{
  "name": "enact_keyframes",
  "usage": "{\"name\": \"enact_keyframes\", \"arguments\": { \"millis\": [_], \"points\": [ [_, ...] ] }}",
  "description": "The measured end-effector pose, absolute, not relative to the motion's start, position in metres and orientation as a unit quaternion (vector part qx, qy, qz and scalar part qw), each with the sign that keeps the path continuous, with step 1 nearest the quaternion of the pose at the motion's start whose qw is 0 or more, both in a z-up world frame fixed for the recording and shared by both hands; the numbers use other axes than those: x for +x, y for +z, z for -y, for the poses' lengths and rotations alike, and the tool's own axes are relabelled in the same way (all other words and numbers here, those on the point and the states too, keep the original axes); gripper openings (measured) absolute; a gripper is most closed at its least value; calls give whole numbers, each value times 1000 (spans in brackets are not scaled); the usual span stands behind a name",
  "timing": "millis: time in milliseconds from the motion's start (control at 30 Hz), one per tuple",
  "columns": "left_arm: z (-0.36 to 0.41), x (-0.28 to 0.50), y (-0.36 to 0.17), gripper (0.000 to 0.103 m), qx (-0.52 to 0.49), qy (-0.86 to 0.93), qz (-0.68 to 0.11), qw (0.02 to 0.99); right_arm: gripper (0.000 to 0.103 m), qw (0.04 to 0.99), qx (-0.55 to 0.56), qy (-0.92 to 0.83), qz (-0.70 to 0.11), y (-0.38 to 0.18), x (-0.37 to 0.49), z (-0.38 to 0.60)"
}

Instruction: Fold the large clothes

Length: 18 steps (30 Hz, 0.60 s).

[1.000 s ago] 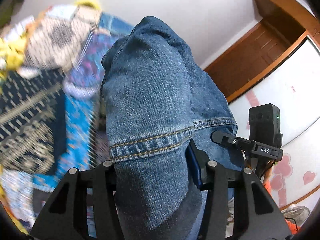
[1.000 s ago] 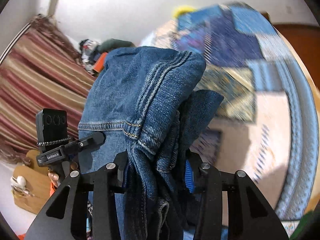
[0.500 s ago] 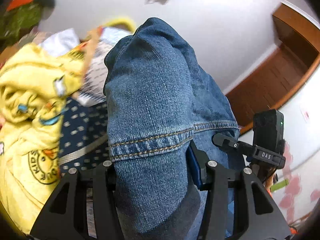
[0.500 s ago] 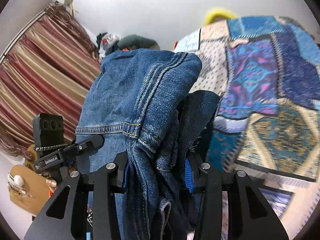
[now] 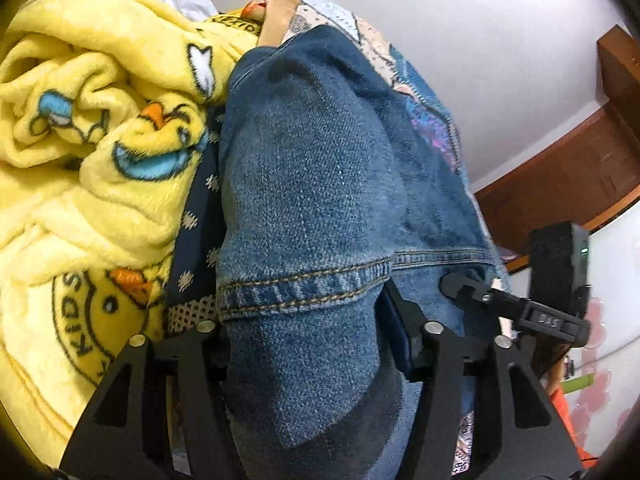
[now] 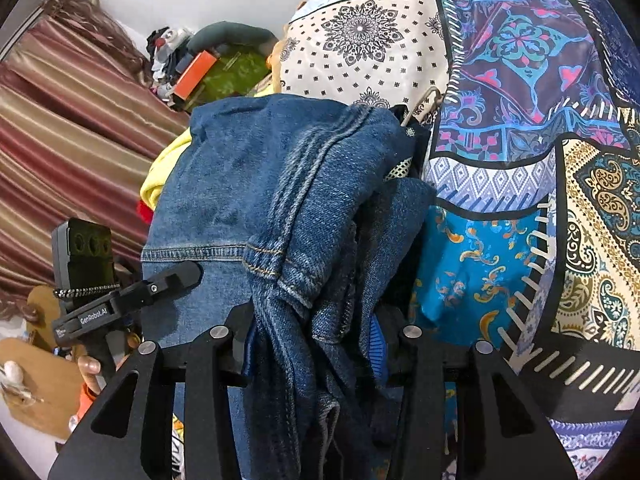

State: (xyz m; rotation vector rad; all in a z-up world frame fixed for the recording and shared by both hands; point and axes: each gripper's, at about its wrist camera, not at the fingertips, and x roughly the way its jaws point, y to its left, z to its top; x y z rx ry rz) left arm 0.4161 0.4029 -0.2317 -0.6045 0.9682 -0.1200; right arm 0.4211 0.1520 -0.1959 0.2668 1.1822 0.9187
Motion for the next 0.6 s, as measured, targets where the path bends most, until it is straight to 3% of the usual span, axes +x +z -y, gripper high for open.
{"name": "enact_keyframes", "arguments": {
  "millis": [200, 233, 467, 600],
  "points": [
    [-385, 399, -226, 66, -240, -10, -475, 847, 55, 763, 35, 390, -515, -184, 394, -152],
    [-383, 393, -224, 73, -240, 1, -479, 844, 57, 765, 25, 386, -514, -183, 391, -151],
    [-362, 353, -209, 85, -164, 32, -487, 857, 76, 766, -21, 375, -521, -185, 361, -138],
    [-346, 330, -211, 91, -125, 45, -502, 855, 78, 765, -30, 368, -528, -190, 345, -128]
  ]
}}
